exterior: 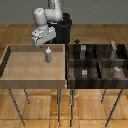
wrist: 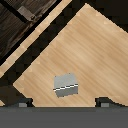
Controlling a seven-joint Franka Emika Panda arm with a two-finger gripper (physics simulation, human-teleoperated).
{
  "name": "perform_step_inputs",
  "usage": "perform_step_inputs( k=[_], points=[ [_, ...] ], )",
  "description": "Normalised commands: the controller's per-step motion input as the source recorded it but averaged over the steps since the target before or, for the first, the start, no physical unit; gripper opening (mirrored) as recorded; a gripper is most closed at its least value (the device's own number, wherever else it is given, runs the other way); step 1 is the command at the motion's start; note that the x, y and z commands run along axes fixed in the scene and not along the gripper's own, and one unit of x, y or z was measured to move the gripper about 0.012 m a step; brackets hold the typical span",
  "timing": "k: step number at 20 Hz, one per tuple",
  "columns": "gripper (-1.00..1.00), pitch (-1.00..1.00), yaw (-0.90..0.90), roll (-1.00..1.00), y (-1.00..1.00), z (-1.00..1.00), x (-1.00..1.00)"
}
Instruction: Place the milk carton into the appropriate compartment.
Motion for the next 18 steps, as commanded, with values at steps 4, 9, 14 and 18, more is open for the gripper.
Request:
perform_step_inputs(
  k=[4, 9, 14, 18],
  points=[
    [1.00, 0.00, 0.00, 0.00, 0.00, 0.00, 0.25],
    [1.00, 0.00, 0.00, 0.00, 0.00, -0.20, 0.20],
    [1.00, 0.00, 0.00, 0.00, 0.00, 0.00, -0.20],
    [1.00, 0.00, 0.00, 0.00, 0.00, -0.50, 0.00]
  ],
)
